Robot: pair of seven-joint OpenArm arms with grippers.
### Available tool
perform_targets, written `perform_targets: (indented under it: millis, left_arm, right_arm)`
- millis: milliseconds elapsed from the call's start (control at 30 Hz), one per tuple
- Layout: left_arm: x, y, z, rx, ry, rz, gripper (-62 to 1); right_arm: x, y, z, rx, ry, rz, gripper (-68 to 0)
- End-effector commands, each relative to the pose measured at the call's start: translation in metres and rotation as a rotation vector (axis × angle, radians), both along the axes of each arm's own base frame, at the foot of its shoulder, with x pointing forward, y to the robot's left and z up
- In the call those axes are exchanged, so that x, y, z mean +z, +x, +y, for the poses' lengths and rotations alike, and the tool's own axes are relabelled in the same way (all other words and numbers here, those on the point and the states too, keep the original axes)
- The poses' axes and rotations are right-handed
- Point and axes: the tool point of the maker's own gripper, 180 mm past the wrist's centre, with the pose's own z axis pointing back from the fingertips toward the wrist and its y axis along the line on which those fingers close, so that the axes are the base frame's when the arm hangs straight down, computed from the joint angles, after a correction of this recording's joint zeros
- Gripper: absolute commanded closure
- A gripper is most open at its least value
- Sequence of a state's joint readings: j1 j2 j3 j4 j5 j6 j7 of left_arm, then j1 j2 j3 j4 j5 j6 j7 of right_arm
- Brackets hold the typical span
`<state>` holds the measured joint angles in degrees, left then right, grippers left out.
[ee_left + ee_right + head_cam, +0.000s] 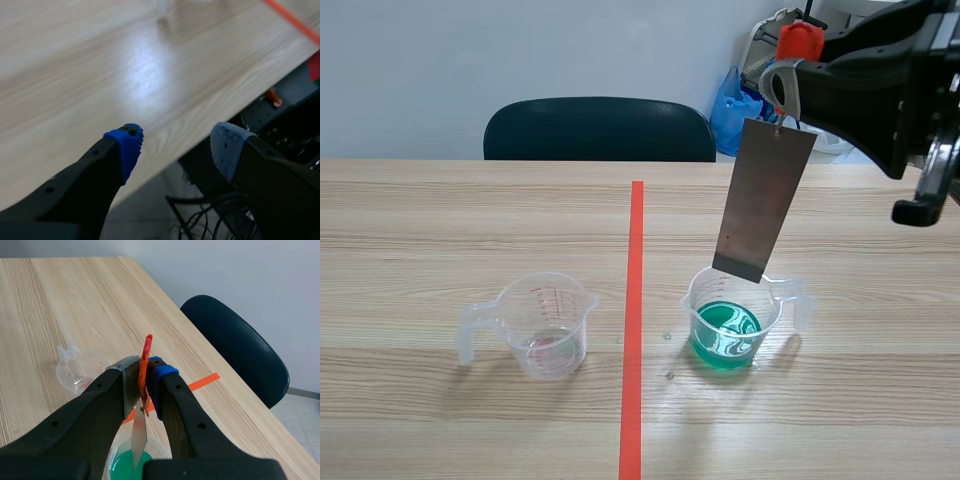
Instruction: Do the redox reaction experiment
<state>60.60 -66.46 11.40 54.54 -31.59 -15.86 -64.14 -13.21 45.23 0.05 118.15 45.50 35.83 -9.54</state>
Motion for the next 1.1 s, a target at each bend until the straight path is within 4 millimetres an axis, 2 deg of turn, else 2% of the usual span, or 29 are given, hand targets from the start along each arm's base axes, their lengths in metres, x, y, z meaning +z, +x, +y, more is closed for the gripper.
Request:
perform_targets:
  millis: [0, 133, 267, 500, 633, 900, 1067]
  left_arm:
    - [0.001, -0.006, -0.001, 0.048, 0.002, -0.036, -40.8]
    - [-0.002, -0.03, 0.01, 0.13, 0.076, -0.048, -55.5]
    - [0.009, -0.044, 0.019, 0.21, 0.102, -0.095, -62.3]
    - [0.03, -0.058, 0.039, 0.339, 0.152, -0.173, -62.3]
    - [0.04, -0.057, 0.053, 0.412, 0.193, -0.232, -62.3]
    - [0.076, -0.035, 0.061, 0.512, 0.209, -0.414, -62.3]
    - [0.087, -0.019, 0.049, 0.5, 0.194, -0.467, -62.3]
  right_arm:
    - [0.013, 0.0, 0.001, 0.007, 0.017, -0.038, -0.7]
    - [0.013, 0.0, 0.001, 0.007, 0.017, -0.038, -0.6]
    - [0.013, 0.0, 0.001, 0.007, 0.018, -0.038, -0.6]
    - [0.013, 0.0, 0.001, 0.007, 0.018, -0.038, -0.7]
    - [0.013, 0.0, 0.001, 0.007, 0.018, -0.038, -0.6]
    - [0.013, 0.0, 0.001, 0.007, 0.017, -0.038, -0.7]
    - [0.013, 0.0, 0.001, 0.007, 0.017, -0.038, -0.6]
